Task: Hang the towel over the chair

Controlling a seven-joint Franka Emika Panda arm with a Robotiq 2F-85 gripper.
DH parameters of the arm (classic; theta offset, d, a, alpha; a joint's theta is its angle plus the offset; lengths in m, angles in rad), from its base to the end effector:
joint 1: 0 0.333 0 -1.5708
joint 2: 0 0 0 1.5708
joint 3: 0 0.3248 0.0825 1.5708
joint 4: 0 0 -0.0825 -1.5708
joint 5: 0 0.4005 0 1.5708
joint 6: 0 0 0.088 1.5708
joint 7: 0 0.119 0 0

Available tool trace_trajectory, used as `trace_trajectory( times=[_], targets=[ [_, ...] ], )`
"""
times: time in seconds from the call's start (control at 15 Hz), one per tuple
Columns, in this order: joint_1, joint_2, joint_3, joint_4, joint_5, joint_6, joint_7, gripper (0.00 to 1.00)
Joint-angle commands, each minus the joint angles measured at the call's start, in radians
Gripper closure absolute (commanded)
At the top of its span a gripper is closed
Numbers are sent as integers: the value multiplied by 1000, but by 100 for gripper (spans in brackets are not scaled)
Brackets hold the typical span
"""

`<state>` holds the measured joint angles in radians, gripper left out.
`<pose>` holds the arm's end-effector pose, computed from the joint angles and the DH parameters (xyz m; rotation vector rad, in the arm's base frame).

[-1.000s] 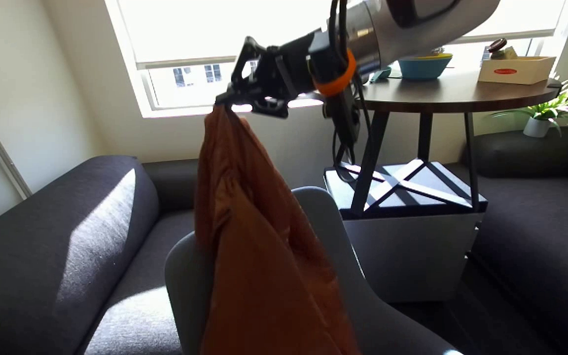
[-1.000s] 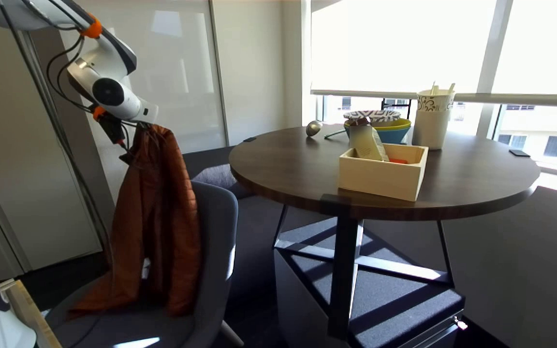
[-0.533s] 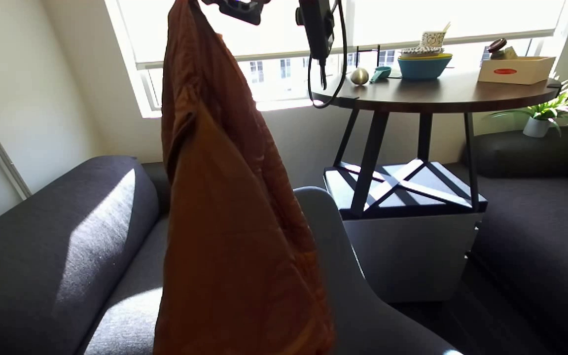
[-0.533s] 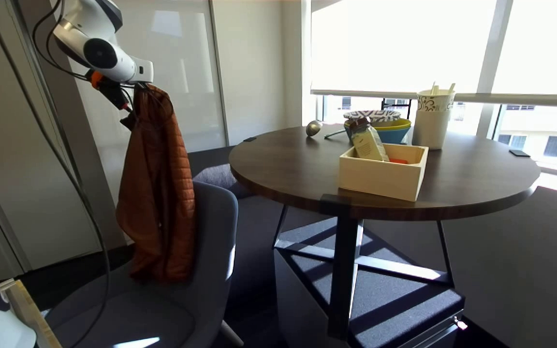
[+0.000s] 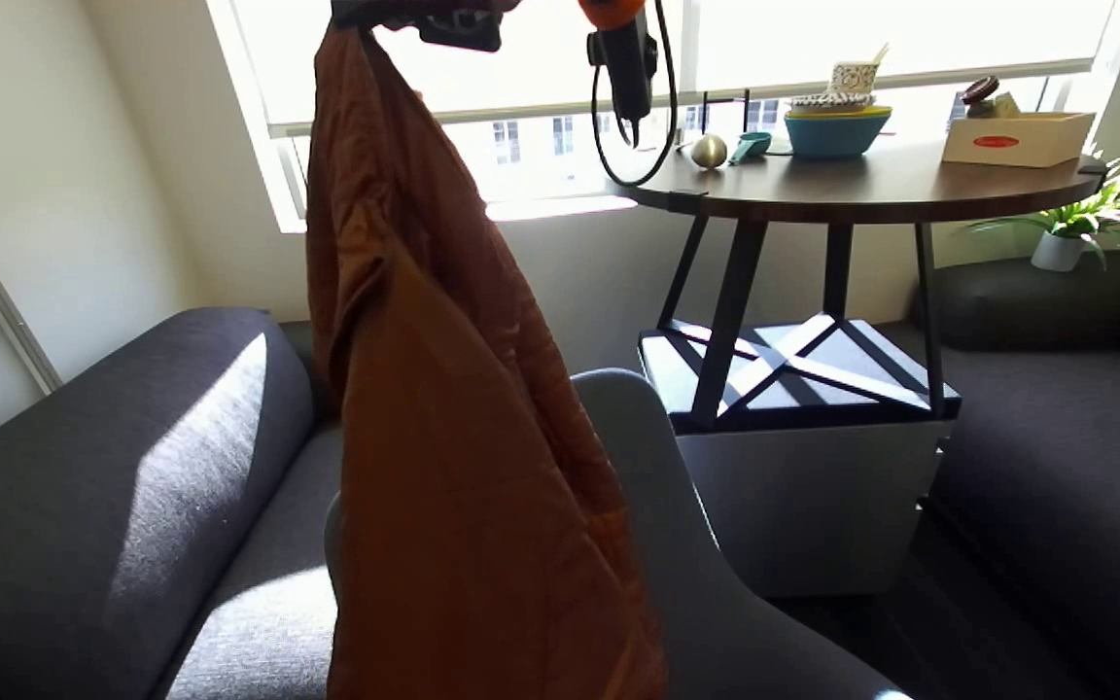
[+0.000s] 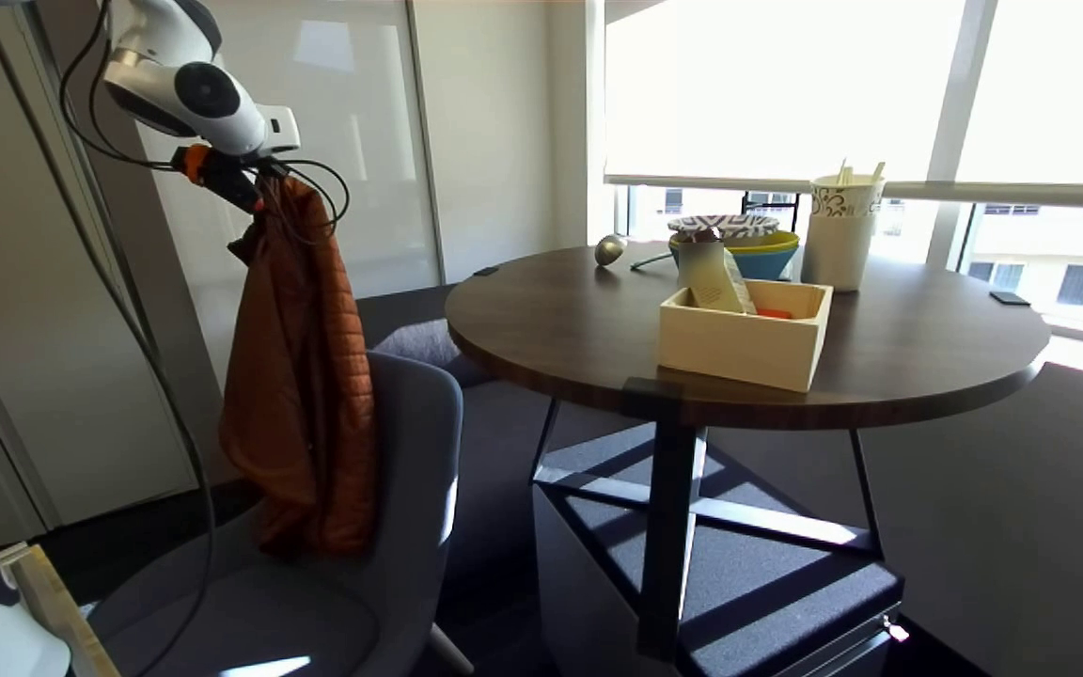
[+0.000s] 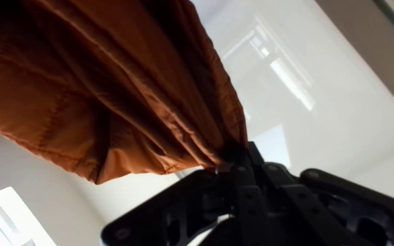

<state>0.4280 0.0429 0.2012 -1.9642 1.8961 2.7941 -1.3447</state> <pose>0.5232 0.3296 0.4875 -1.9790 -0.2898 -0.9947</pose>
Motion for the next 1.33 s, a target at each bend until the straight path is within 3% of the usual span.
trace_trajectory(
  times=[0.0, 0.27, 0.33, 0.67, 0.73, 1.07, 1.2, 1.27],
  targets=[
    [-28, 59, 51, 34, -277, -12, 101, 99],
    [-44, 100, 32, 33, -599, -53, 169, 99],
    [27, 97, -63, 26, -680, -81, 190, 99],
    [122, 115, -304, 102, -1082, -280, 256, 99],
    [-32, 100, -111, 32, -987, -201, 228, 99],
    [-92, 105, -53, 29, -1001, -213, 233, 99],
    [-109, 148, -13, 87, -963, -162, 160, 99],
    [-116, 173, 1, 142, -1013, -146, 130, 99]
  ],
)
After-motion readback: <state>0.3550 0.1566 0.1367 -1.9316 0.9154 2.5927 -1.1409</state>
